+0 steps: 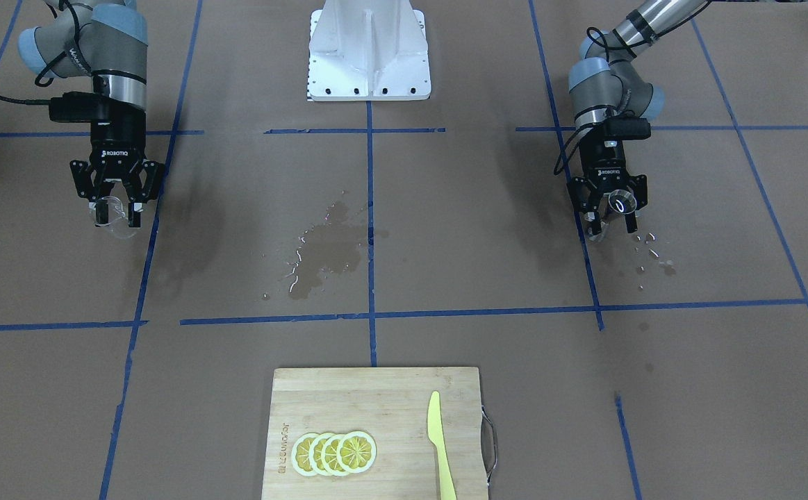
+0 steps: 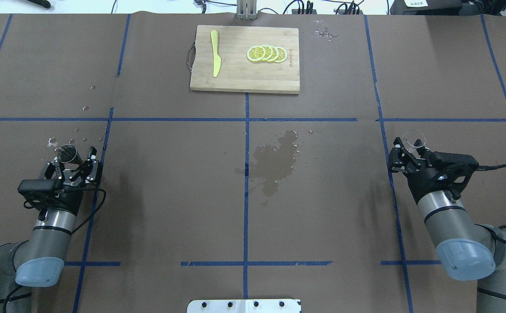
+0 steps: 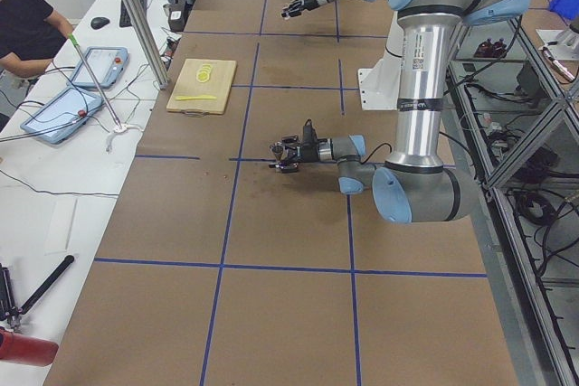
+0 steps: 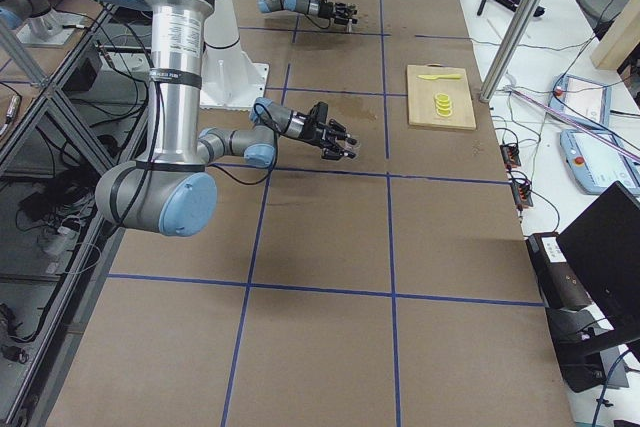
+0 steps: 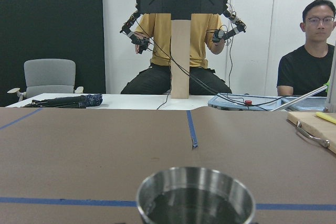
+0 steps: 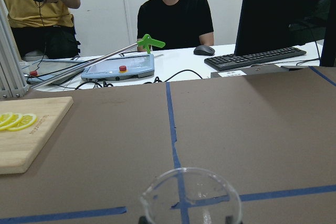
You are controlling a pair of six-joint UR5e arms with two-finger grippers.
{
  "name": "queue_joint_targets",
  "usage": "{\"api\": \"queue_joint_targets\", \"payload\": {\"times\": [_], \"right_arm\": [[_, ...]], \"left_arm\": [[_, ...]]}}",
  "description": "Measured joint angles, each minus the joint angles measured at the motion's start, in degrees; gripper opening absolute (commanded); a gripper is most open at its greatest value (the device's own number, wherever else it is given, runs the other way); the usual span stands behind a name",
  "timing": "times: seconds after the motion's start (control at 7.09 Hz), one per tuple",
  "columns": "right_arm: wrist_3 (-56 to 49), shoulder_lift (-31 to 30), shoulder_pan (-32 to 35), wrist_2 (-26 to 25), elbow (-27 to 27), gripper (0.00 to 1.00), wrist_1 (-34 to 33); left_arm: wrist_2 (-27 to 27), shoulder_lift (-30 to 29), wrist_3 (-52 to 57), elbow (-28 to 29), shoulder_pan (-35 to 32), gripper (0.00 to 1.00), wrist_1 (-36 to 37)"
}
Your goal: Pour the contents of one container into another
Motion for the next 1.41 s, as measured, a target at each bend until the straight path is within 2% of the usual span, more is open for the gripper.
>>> {"api": "queue_joint_targets", "payload": {"times": [0.56,0.85,1.13,1.41], "right_arm": [[3.0,0.03,-1.45,-2.11,-1.85,0.0,0.0],[4.38,0.03,-2.6,-3.48,-2.86,0.0,0.0],[5.77,0.01,-3.93,-4.95,-4.07,0.0,0.0],[6.19,0.01,-4.52,-5.66,-4.56,0.0,0.0]], "left_arm": [[-7.44,2.06,2.94,-4.45,-0.12,1.0,0.0],[-10.64,5.68,4.97,-8.73,-0.14,1.0,0.0],[-13.55,7.3,5.38,-10.18,-0.15,1.0,0.02],[-19.76,12.3,5.49,-14.56,-0.21,1.0,0.08]]}}
